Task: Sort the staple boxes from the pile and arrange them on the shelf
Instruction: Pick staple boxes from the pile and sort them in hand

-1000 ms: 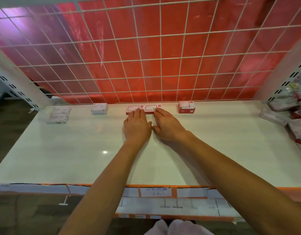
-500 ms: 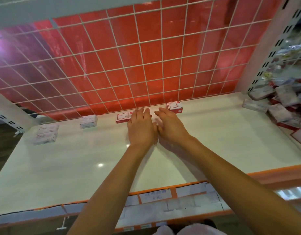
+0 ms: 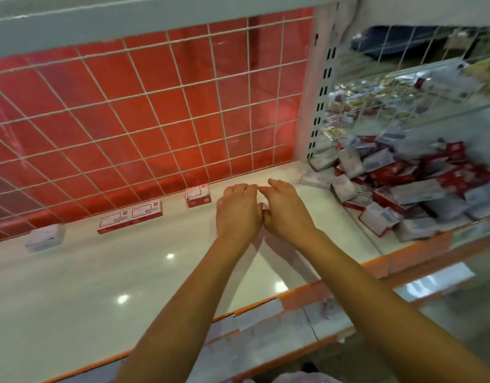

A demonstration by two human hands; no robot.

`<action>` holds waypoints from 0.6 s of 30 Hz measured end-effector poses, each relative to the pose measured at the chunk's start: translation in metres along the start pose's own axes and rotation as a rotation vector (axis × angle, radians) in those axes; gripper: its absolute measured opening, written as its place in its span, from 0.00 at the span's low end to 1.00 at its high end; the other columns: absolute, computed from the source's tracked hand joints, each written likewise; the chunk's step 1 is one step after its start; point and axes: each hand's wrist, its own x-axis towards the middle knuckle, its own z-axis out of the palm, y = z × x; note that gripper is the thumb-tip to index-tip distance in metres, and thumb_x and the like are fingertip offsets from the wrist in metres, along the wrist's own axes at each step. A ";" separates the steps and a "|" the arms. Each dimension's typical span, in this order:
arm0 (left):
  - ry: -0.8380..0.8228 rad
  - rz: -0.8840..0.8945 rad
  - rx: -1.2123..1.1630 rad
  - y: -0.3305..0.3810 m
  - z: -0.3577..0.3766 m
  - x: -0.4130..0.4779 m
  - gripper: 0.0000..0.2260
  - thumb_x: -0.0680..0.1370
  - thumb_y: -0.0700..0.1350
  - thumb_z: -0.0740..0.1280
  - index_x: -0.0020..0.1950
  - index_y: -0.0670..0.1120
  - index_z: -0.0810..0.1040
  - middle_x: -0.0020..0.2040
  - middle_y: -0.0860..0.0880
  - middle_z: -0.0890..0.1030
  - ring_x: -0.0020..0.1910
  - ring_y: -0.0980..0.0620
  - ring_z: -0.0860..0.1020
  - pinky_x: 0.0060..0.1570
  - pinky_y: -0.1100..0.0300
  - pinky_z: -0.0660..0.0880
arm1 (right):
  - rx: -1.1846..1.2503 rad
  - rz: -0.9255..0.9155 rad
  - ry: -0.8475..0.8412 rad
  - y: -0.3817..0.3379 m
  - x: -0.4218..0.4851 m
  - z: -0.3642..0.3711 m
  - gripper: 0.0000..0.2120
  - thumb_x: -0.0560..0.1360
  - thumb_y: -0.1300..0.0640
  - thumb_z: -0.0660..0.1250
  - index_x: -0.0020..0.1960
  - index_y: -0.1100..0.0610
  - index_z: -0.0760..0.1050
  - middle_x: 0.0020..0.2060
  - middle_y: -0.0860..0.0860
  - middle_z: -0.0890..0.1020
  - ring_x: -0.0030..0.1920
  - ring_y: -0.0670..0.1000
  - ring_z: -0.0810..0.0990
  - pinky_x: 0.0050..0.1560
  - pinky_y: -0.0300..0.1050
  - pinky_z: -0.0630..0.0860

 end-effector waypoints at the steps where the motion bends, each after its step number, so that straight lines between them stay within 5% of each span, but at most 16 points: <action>1: -0.007 0.011 -0.010 0.012 0.002 0.003 0.19 0.80 0.48 0.60 0.71 0.49 0.68 0.70 0.48 0.71 0.68 0.46 0.67 0.65 0.53 0.65 | -0.008 0.014 0.001 0.011 -0.003 -0.006 0.24 0.77 0.58 0.60 0.72 0.56 0.64 0.73 0.57 0.62 0.73 0.55 0.57 0.71 0.45 0.54; 8: -0.055 0.115 -0.137 0.084 0.018 0.017 0.19 0.79 0.47 0.63 0.70 0.50 0.69 0.67 0.48 0.74 0.63 0.46 0.71 0.61 0.54 0.68 | -0.040 0.094 0.057 0.079 -0.016 -0.039 0.24 0.74 0.61 0.62 0.70 0.58 0.67 0.69 0.57 0.68 0.70 0.56 0.62 0.69 0.46 0.57; 14: -0.068 0.190 -0.232 0.131 0.029 0.026 0.20 0.77 0.45 0.66 0.69 0.51 0.71 0.65 0.48 0.75 0.61 0.47 0.74 0.57 0.55 0.71 | -0.093 0.120 0.153 0.123 -0.020 -0.059 0.14 0.70 0.61 0.65 0.55 0.62 0.78 0.51 0.59 0.79 0.54 0.61 0.76 0.54 0.51 0.71; 18: -0.119 0.258 -0.254 0.149 0.042 0.029 0.23 0.77 0.49 0.66 0.71 0.51 0.69 0.67 0.46 0.73 0.61 0.44 0.75 0.53 0.54 0.72 | -0.140 0.127 0.181 0.145 -0.030 -0.071 0.15 0.73 0.59 0.64 0.60 0.58 0.75 0.57 0.55 0.78 0.57 0.58 0.73 0.57 0.49 0.69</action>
